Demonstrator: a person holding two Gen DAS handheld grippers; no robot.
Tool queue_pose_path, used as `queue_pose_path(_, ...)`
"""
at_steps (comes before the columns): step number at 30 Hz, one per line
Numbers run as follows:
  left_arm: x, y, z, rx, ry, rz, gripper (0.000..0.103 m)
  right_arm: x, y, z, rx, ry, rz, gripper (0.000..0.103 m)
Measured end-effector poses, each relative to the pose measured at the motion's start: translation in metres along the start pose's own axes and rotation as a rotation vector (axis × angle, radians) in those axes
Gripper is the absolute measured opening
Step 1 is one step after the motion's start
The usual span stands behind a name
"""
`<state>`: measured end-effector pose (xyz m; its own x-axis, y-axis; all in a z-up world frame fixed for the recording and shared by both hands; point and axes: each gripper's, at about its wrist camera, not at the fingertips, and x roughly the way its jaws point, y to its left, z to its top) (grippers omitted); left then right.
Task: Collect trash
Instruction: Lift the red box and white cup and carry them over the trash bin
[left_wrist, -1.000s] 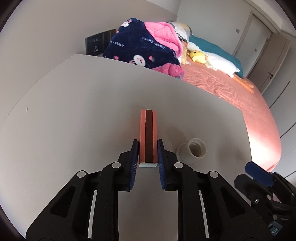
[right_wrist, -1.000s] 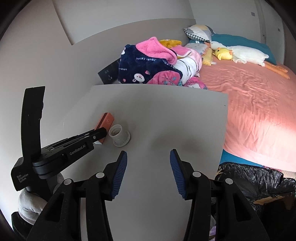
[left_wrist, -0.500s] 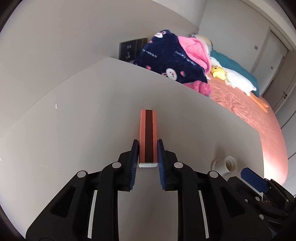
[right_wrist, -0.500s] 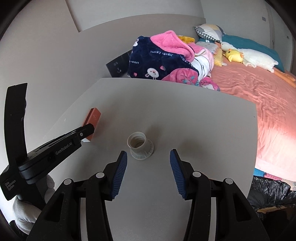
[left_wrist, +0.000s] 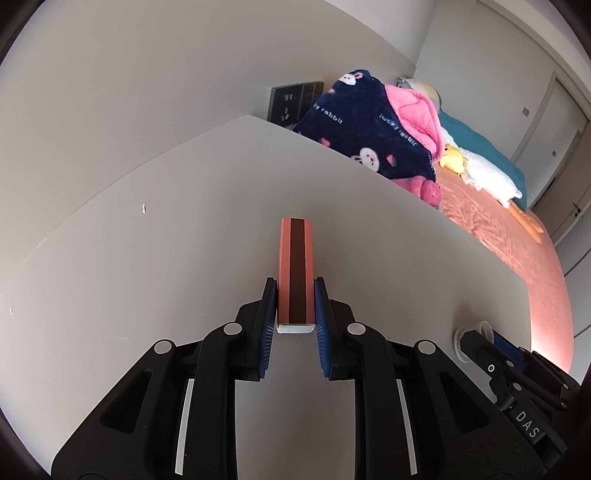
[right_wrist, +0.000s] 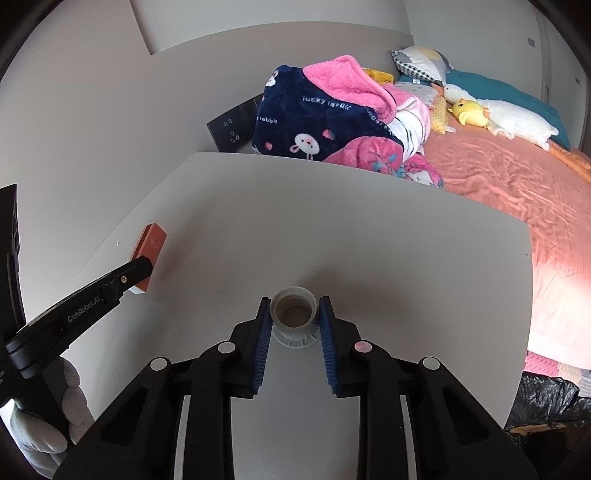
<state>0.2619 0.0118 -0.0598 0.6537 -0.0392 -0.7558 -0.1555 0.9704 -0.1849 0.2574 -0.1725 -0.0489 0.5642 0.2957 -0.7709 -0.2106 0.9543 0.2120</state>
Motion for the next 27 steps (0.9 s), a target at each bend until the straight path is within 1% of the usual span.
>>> queue_pose_path(3,-0.002,-0.001,-0.001,0.005,-0.002,-0.003,0.019,-0.003,0.001,-0.001,-0.015,-0.005,-0.009,0.026)
queue_pose_path(14,-0.009,-0.02,-0.008,0.045,-0.001,-0.029,0.019,-0.022,-0.009,-0.006,0.007,-0.004,0.02,0.026)
queue_pose_path(19,-0.02,-0.031,-0.017,0.071,0.001,-0.037,0.019,-0.038,-0.014,-0.01,0.016,-0.019,0.022,0.026)
queue_pose_path(22,-0.029,-0.037,-0.022,0.077,0.003,-0.055,0.019,-0.05,-0.015,-0.013,0.018,-0.031,0.027,0.026)
queue_pose_path(27,-0.048,-0.048,-0.029,0.097,-0.012,-0.066,0.019,-0.072,-0.017,-0.02,0.022,-0.047,0.037,0.026)
